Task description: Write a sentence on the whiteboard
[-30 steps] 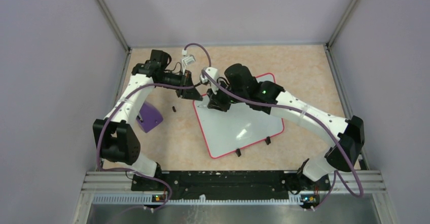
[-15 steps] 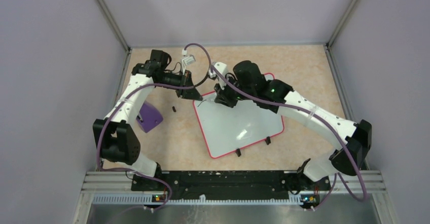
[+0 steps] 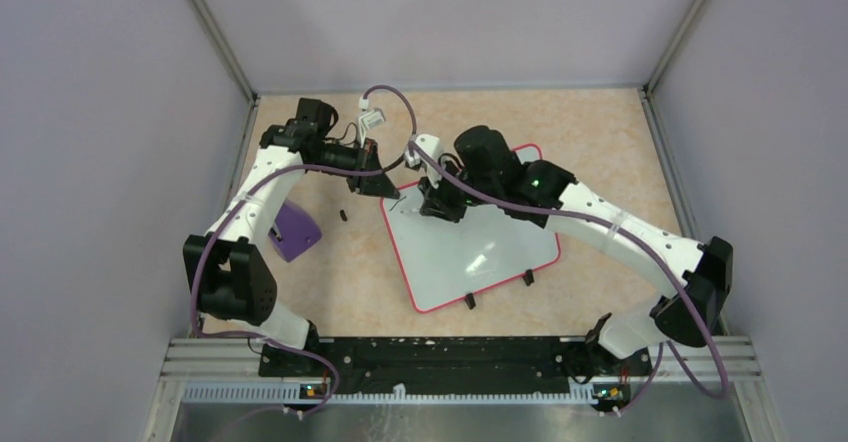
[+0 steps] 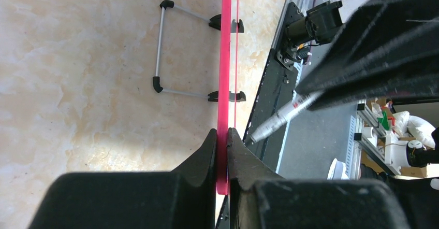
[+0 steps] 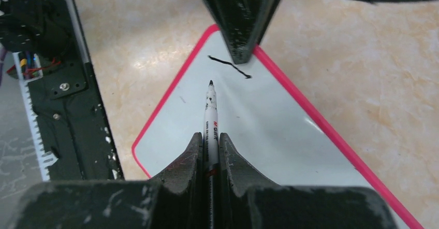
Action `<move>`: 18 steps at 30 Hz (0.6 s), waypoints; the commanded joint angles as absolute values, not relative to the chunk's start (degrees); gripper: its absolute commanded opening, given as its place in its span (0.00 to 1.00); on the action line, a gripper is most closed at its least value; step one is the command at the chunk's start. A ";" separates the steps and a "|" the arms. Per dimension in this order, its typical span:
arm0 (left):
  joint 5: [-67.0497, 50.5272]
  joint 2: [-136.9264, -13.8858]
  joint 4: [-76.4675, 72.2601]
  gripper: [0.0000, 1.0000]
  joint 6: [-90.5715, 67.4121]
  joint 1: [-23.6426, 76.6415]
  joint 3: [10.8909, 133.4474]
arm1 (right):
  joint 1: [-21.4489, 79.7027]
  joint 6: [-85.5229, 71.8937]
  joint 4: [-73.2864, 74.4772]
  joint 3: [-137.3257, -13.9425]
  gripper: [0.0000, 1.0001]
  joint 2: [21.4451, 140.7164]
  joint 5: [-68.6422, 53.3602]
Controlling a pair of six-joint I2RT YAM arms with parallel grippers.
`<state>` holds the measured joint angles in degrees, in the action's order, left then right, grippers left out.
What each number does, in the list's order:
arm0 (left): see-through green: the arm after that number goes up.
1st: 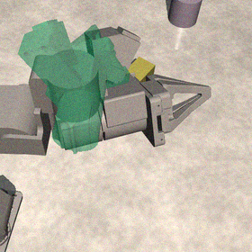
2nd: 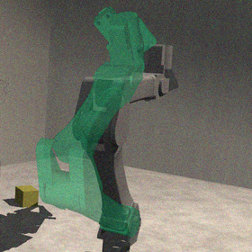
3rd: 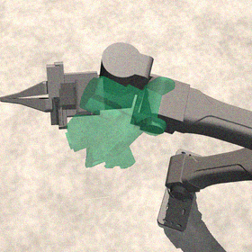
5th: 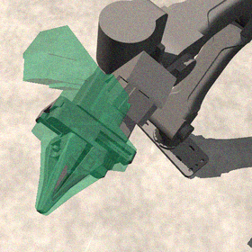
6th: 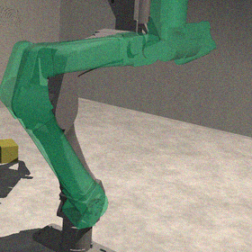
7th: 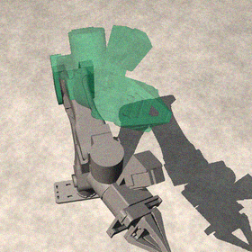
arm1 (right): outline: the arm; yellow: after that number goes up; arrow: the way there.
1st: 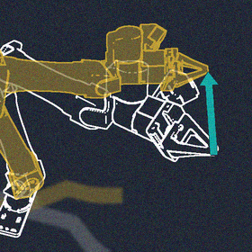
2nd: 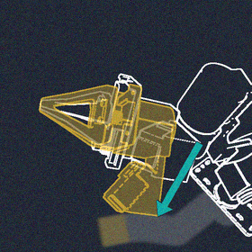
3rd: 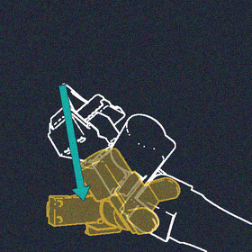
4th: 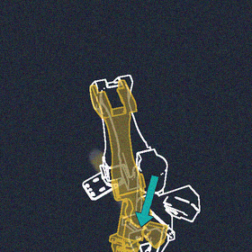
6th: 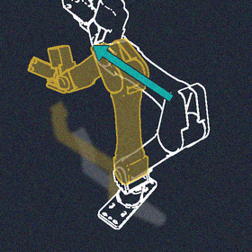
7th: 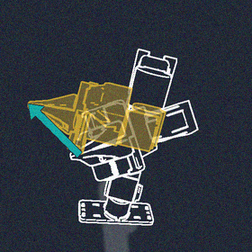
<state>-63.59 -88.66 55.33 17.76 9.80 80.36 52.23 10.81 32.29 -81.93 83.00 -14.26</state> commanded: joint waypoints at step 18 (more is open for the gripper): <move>-64.56 -88.41 55.39 0.00 18.43 9.67 81.94 | 54.85 10.06 29.89 -87.23 0.00 86.39 -13.11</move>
